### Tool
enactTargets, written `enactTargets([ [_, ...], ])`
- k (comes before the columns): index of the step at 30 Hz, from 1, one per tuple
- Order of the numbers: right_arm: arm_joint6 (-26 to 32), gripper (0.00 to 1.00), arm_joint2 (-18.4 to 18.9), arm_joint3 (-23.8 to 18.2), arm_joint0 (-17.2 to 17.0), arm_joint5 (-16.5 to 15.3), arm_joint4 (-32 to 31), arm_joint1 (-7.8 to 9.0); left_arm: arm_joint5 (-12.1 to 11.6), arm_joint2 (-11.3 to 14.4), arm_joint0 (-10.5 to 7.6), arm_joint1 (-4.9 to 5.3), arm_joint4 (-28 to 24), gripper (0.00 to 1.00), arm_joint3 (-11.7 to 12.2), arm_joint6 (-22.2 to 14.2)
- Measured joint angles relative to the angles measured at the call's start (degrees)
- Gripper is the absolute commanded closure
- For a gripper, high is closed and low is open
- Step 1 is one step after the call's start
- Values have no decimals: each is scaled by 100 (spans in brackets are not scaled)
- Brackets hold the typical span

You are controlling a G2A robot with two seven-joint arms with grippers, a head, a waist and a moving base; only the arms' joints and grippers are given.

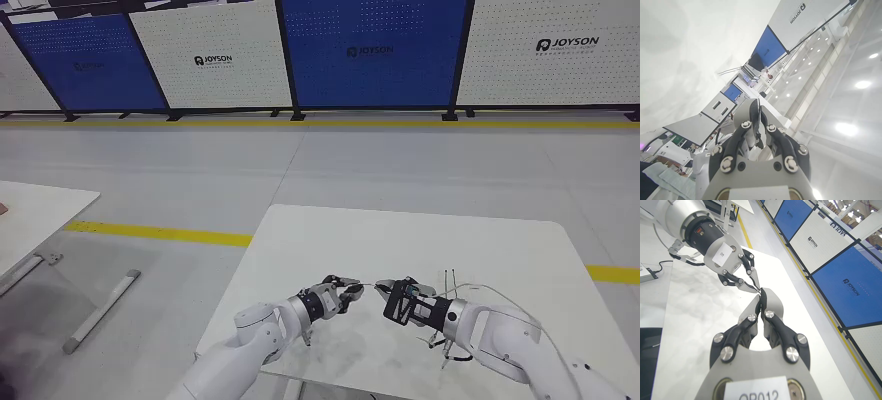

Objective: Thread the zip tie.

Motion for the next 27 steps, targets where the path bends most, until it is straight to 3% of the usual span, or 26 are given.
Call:
enactTargets([
  [2, 0, 100, 0, 0, 0, 0, 0, 0, 0, -4, 4, 0, -1, 53, -10, 1],
  [8, 0, 100, 0, 0, 0, 0, 0, 0, 0, -7, 48, 18, 32, 58, -53, -50],
  [12, 0, 100, 0, 0, 0, 0, 0, 0, 0, 68, -36, 10, -7, 67, 9, -17],
  [17, 0, 100, 0, 0, 0, 0, 0, 0, 0, 136, -101, 13, -38, 99, 55, -25],
  [27, 0, 100, 0, 0, 0, 0, 0, 0, 0, 172, -80, 56, 38, 100, 27, -111],
])
